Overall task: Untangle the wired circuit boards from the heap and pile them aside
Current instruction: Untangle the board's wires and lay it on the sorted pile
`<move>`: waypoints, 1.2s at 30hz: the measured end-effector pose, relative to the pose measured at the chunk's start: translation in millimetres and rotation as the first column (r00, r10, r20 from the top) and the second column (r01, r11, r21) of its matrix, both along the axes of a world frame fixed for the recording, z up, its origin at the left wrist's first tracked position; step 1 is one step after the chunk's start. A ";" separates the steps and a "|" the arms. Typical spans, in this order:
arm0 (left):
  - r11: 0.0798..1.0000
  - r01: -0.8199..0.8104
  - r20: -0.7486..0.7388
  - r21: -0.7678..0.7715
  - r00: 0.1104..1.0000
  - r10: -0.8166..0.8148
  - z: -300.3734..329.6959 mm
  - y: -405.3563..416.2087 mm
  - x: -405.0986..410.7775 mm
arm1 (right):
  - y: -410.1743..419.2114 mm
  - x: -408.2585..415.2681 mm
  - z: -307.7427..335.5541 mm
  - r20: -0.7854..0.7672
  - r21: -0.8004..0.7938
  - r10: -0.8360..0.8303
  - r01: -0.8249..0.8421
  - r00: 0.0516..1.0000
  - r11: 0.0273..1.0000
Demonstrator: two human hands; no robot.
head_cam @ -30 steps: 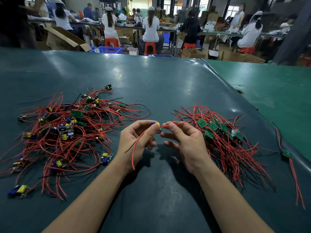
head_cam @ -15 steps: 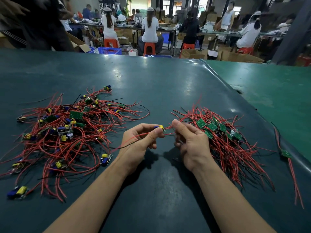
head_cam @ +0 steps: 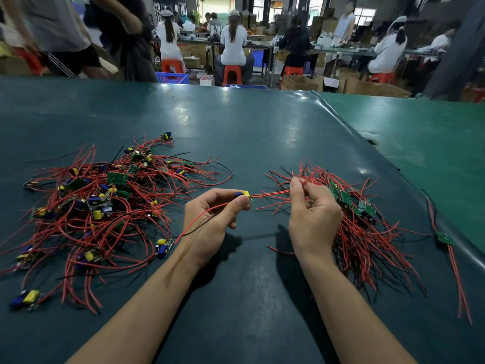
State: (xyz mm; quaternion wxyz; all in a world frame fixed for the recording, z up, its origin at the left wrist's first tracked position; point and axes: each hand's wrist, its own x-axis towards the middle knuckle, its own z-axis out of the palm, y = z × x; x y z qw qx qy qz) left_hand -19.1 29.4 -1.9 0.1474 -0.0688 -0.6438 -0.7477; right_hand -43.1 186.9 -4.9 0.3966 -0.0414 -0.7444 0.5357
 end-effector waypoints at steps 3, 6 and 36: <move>1.000 0.012 -0.007 -0.012 1.000 -0.012 0.2 0.5 1.3 | -1.8 0.6 1.2 -0.020 0.099 -0.055 0.057 0.998 0.993; 0.999 0.021 -0.014 -0.029 1.000 -0.021 1.5 0.8 2.1 | 1.6 -4.2 3.6 0.069 -0.136 -0.017 0.026 0.997 0.990; 0.999 0.030 0.033 -0.029 0.999 -0.029 -1.1 -1.5 -0.2 | -8.3 6.4 10.2 0.178 -0.602 0.600 -0.396 0.780 0.693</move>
